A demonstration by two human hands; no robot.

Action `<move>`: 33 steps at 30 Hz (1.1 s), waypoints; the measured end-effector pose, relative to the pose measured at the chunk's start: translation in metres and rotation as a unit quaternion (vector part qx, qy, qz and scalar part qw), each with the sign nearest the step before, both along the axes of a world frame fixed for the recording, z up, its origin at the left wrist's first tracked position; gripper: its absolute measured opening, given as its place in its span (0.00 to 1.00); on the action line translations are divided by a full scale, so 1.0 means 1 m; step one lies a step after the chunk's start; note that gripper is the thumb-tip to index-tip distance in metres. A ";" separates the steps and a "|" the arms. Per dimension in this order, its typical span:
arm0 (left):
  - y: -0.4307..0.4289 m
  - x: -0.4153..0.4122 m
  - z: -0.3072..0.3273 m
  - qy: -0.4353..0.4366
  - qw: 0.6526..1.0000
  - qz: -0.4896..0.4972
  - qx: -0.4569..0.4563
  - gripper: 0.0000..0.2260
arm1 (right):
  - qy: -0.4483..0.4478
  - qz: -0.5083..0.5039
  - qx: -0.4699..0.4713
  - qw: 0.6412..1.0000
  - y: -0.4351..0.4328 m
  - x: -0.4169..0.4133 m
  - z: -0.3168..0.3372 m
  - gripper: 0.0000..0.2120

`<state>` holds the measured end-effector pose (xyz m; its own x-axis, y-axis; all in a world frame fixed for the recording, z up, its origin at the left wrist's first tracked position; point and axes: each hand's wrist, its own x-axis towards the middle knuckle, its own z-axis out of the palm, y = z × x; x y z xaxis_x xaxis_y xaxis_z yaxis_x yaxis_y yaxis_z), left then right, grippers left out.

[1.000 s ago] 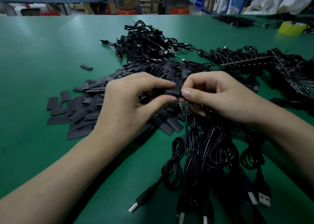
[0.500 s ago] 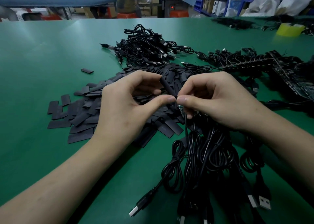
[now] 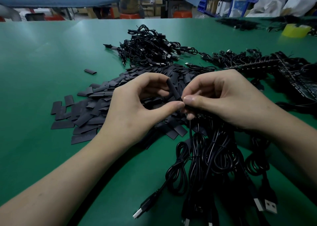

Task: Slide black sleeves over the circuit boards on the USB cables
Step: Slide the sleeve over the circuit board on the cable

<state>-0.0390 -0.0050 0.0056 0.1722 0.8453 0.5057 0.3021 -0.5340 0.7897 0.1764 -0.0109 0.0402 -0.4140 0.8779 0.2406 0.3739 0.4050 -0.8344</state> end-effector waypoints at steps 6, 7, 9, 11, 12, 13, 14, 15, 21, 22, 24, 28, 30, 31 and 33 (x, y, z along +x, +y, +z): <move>-0.003 0.003 0.000 -0.005 1.000 -0.023 0.001 0.18 | -0.075 -0.054 0.153 0.984 -0.003 -0.002 0.000 0.05; -0.003 0.003 0.000 -0.002 1.000 -0.025 0.005 0.18 | -0.081 -0.055 0.172 0.980 -0.004 -0.003 0.000 0.05; -0.003 0.003 0.001 0.000 1.000 -0.028 0.010 0.18 | -0.091 -0.055 0.203 0.973 -0.005 -0.003 -0.001 0.04; -0.003 0.002 0.001 -0.005 0.999 -0.034 0.009 0.18 | -0.097 -0.056 0.226 0.968 -0.005 -0.002 -0.001 0.05; -0.003 0.002 0.001 -0.006 0.999 -0.036 0.008 0.18 | -0.101 -0.056 0.238 0.964 -0.005 -0.002 -0.001 0.05; -0.002 0.002 0.001 -0.007 0.999 -0.038 0.007 0.18 | -0.105 -0.056 0.250 0.961 -0.005 -0.001 -0.001 0.05; -0.002 0.001 0.001 -0.007 0.999 -0.040 0.006 0.18 | -0.110 -0.057 0.262 0.957 -0.005 -0.001 -0.001 0.05; -0.002 0.001 0.002 -0.008 0.999 -0.041 0.004 0.19 | -0.113 -0.058 0.272 0.954 -0.005 -0.002 -0.002 0.05; -0.001 0.000 0.002 0.003 0.999 -0.040 0.010 0.19 | -0.118 -0.066 0.288 0.948 -0.006 -0.005 -0.006 0.04; -0.001 0.000 0.002 0.005 0.999 -0.038 0.013 0.19 | -0.118 -0.067 0.287 0.948 -0.006 -0.006 -0.006 0.03; -0.002 0.000 0.001 0.009 0.999 -0.036 0.019 0.19 | -0.119 -0.067 0.284 0.949 -0.006 -0.007 -0.006 0.03; -0.001 0.002 0.000 -0.005 0.999 -0.032 0.023 0.19 | -0.121 -0.066 0.276 0.951 -0.006 -0.007 -0.006 0.04; -0.001 0.003 -0.001 -0.024 0.999 -0.038 0.020 0.20 | -0.118 -0.065 0.274 0.952 -0.006 -0.007 -0.006 0.05; -0.001 0.003 -0.002 -0.030 0.998 -0.042 0.021 0.20 | -0.116 -0.065 0.274 0.952 -0.005 -0.007 -0.006 0.05; 0.000 0.003 -0.002 -0.037 0.998 -0.045 0.024 0.21 | -0.108 -0.064 0.271 0.954 -0.005 -0.006 -0.006 0.06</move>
